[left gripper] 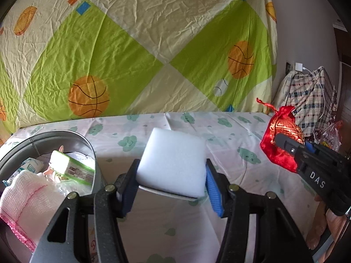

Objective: Organize soft objects
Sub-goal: 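Carry the sponge and red bag over the grey tin with both tools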

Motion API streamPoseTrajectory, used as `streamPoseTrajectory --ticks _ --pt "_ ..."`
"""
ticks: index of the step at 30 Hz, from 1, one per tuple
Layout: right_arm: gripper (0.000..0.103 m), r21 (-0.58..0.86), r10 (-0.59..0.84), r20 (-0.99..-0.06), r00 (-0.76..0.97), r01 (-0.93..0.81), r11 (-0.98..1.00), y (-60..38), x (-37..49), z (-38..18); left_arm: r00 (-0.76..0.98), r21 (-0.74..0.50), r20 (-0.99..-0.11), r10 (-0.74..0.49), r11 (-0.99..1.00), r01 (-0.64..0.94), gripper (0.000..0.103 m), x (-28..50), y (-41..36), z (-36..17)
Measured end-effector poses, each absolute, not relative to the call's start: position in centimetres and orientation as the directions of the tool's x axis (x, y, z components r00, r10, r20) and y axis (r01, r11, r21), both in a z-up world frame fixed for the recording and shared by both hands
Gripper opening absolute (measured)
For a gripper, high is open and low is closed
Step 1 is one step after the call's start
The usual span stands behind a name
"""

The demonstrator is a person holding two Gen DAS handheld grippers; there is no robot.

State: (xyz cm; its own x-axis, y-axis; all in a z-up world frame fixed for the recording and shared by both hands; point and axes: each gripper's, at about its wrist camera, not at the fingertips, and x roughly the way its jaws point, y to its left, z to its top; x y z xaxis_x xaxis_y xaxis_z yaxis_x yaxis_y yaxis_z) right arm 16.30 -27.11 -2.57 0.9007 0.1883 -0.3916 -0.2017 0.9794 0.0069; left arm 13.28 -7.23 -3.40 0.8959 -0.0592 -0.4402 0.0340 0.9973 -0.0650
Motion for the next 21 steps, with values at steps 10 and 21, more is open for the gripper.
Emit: streamPoseTrajectory --ticks 10,21 --pt "0.023 0.014 0.200 -0.364 0.910 -0.209 0.978 -25.7 14.5 -2.4 0.916 -0.065 -0.398 -0.051 0.997 0.027 0.056 11.2 -6.2 -3.0" --pt "0.023 0.009 0.204 -0.361 0.910 -0.215 0.976 -24.4 13.1 -2.4 0.927 -0.111 -0.372 -0.055 0.994 0.015 0.056 9.7 -4.2 -2.9"
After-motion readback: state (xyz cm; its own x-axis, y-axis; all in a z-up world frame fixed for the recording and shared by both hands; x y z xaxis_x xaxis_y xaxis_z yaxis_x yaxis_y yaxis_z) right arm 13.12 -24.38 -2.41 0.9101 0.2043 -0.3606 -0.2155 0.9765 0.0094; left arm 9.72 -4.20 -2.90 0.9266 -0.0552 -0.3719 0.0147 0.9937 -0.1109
